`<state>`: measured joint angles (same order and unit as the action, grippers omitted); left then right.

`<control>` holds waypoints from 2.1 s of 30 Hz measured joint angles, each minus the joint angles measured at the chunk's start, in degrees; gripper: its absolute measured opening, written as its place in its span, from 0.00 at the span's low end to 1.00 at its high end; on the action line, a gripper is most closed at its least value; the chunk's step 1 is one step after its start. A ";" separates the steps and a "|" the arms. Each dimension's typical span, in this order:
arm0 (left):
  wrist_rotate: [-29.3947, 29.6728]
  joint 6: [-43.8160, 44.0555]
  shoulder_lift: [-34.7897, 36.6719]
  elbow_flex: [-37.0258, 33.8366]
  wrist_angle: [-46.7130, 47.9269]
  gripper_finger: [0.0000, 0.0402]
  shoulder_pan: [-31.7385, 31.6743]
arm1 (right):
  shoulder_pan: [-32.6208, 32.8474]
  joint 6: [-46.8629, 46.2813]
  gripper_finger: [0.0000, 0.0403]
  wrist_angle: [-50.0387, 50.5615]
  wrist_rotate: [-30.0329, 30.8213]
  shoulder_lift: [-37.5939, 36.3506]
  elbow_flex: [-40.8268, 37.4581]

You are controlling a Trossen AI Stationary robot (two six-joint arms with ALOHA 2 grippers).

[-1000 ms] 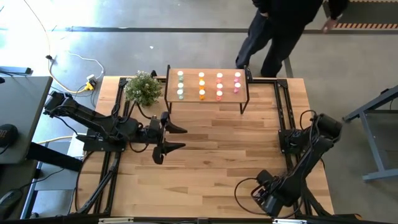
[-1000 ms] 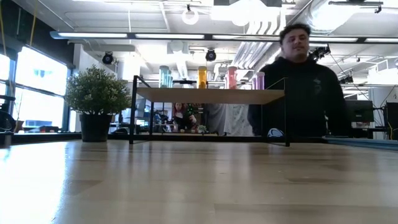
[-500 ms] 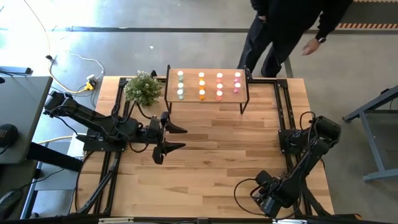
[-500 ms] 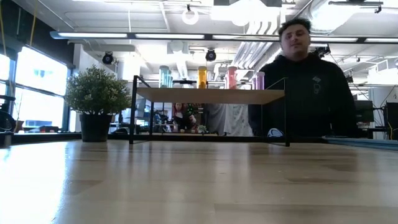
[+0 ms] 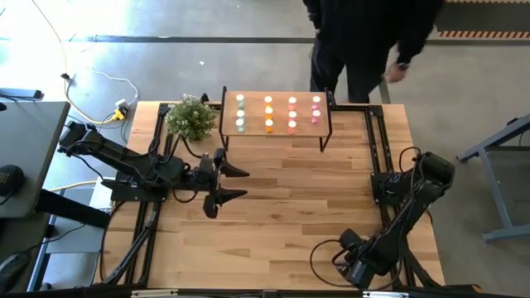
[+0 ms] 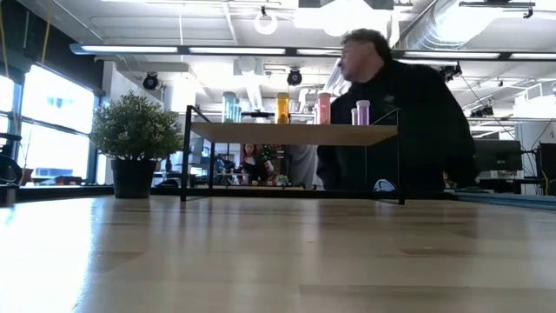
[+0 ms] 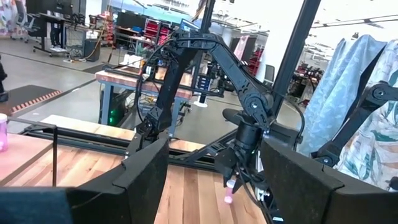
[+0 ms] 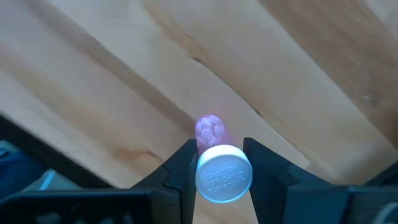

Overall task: Pick and place medicine bottles onto shelf by color
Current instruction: Put the violet pill bottle on the shelf aligned with the other violet pill bottles

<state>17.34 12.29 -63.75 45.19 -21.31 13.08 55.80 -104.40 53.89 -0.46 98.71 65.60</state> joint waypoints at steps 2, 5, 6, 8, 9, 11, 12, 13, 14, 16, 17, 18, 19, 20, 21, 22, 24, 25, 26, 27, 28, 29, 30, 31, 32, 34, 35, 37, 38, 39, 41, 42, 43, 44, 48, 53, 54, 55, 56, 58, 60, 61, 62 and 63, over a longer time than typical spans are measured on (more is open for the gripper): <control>-0.01 0.07 0.00 0.00 0.01 0.61 -0.41 | -0.95 1.27 0.25 -0.69 0.36 -1.05 0.00; 0.00 0.14 0.00 0.00 0.01 0.61 -1.06 | -2.78 3.03 0.25 -1.56 2.39 -3.12 0.00; 0.00 0.13 0.00 0.00 0.01 0.61 -1.23 | -3.48 3.80 0.25 -1.83 3.16 -3.93 0.00; -0.07 0.13 0.00 0.00 0.01 0.61 -1.79 | -4.98 5.21 0.26 -2.04 5.11 -5.53 0.00; -0.09 0.13 0.00 0.00 0.01 0.61 -2.01 | -5.80 5.84 0.26 -2.15 6.01 -6.32 0.00; -0.16 0.13 0.00 0.00 0.04 0.61 -2.58 | -7.66 8.17 0.26 -2.41 7.47 -7.92 0.00; -0.18 0.13 0.00 0.00 0.05 0.61 -2.88 | -8.68 9.43 0.26 -2.41 8.03 -8.73 0.00; -0.20 0.14 0.00 0.00 0.05 0.61 -3.23 | -9.68 10.81 0.26 -2.42 8.66 -9.59 0.00; -0.21 0.13 0.00 0.00 0.05 0.61 -3.59 | -10.84 12.24 0.26 -2.42 9.23 -10.37 0.00; -0.20 0.14 0.00 0.00 0.05 0.61 -4.38 | -13.36 15.17 0.26 -2.42 10.13 -12.00 0.00; -0.20 0.13 0.03 0.00 0.05 0.61 -4.83 | -14.68 16.51 0.26 -2.45 10.53 -12.84 0.00; -0.25 0.11 0.16 0.00 0.17 0.61 -5.30 | -15.97 17.84 0.26 -2.48 10.86 -13.68 0.00; -0.64 -0.02 0.48 0.00 0.51 0.61 -5.88 | -17.34 19.18 0.26 -2.49 11.06 -14.45 0.00; -1.16 -0.28 0.81 0.00 0.68 0.61 -6.48 | -18.71 20.63 0.26 -2.70 11.34 -15.24 0.00; -1.85 -0.37 1.16 0.02 0.74 0.61 -7.22 | -20.07 22.01 0.26 -3.02 11.76 -15.97 0.00; -2.53 -0.39 1.50 0.02 0.85 0.61 -7.96 | -21.49 23.55 0.26 -3.31 12.18 -16.71 0.00; -3.83 -0.44 2.36 0.02 1.12 0.61 -9.59 | -24.36 26.79 0.26 -4.11 12.48 -18.04 0.00; -4.41 -0.46 2.82 0.02 1.00 0.61 -10.50 | -25.85 28.40 0.26 -4.75 12.49 -18.67 0.00; -4.99 -0.45 3.30 0.02 1.02 0.61 -11.46 | -27.27 30.00 0.26 -5.27 12.47 -19.21 0.00; -5.58 -0.46 3.80 0.02 1.34 0.61 -12.39 | -28.86 31.49 0.26 -5.75 12.48 -19.84 0.00; -6.07 -0.47 4.35 0.02 2.07 0.61 -13.39 | -30.39 33.01 0.26 -6.40 12.51 -20.40 0.00; -6.56 -0.61 4.82 0.02 2.74 0.61 -14.38 | -31.86 34.55 0.26 -7.11 12.52 -20.89 0.00; -6.92 -0.98 5.18 0.02 3.44 0.61 -15.35 | -33.32 35.98 0.26 -7.65 12.52 -21.41 0.00; -7.32 -1.45 5.64 0.02 4.46 0.61 -16.30 | -34.70 37.36 0.26 -8.24 12.54 -21.82 0.00; -7.82 -1.90 6.19 0.02 5.53 0.61 -17.24 | -36.18 38.81 0.26 -9.00 12.52 -22.29 0.00; -8.90 -2.32 7.00 0.04 6.31 0.61 -19.07 | -39.08 41.33 0.26 -10.05 12.47 -23.03 0.26; -9.65 -2.39 7.38 0.07 6.65 0.61 -19.92 | -40.39 42.60 0.26 -9.79 12.52 -23.18 0.82; -11.22 -1.99 8.09 0.04 7.44 0.61 -21.60 | -43.01 45.81 0.26 -9.78 12.52 -23.19 2.81; -12.21 -1.99 8.43 0.04 7.45 0.61 -22.29 | -44.28 47.69 0.26 -9.62 12.52 -23.19 3.95; -12.98 -1.99 8.68 0.04 7.52 0.61 -22.92 | -45.63 49.35 0.26 -9.30 12.54 -23.19 5.08; -14.02 -1.99 8.85 0.06 8.10 0.61 -24.16 | -48.40 52.31 0.26 -7.45 12.50 -22.99 7.37; -14.58 -1.97 8.85 0.05 8.49 0.61 -24.74 | -49.75 53.55 0.26 -5.83 12.46 -22.95 8.47; -15.35 -1.94 8.87 0.04 8.68 0.61 -25.26 | -51.20 54.76 0.26 -4.16 12.42 -22.95 9.60; -16.02 -1.90 8.91 0.04 8.62 0.61 -25.72 | -52.57 56.07 0.26 -2.62 12.37 -22.95 10.79; -17.68 -1.67 9.01 0.04 9.07 0.61 -27.14 | -57.87 62.00 0.26 4.84 12.23 -22.95 15.72; -18.21 -1.39 9.01 0.04 10.39 0.61 -28.42 | -64.99 71.16 0.26 9.11 10.70 -22.95 20.48; -18.21 -1.38 9.01 0.04 10.41 0.61 -28.52 | -66.55 73.33 0.26 9.70 10.15 -22.95 21.20; -18.21 -1.40 9.01 0.04 10.41 0.61 -28.61 | -68.16 75.44 0.26 10.28 9.20 -22.95 21.78; -18.21 -1.59 9.01 0.04 10.41 0.61 -28.61 | -69.76 77.43 0.26 10.89 8.33 -22.77 22.28; -18.21 -1.99 9.01 0.04 10.41 0.61 -28.61 | -72.86 81.34 0.26 12.65 6.68 -22.39 23.30; -18.21 -1.99 8.99 0.04 10.41 0.61 -28.61 | -75.45 85.19 0.26 13.85 5.30 -21.84 24.12; -18.21 -1.99 8.98 0.04 10.43 0.61 -28.61 | -76.76 86.96 0.26 14.15 4.37 -21.64 24.36; -18.22 -1.99 8.98 0.04 10.43 0.61 -28.58 | -77.96 88.86 0.26 14.64 3.61 -21.31 24.39; -18.21 -1.99 8.98 0.04 10.47 0.61 -28.61 | -78.80 90.66 0.26 14.99 2.63 -20.96 24.39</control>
<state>-0.86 10.31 -54.76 45.23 -10.83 -15.53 -23.00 -13.74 68.87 2.17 77.75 90.00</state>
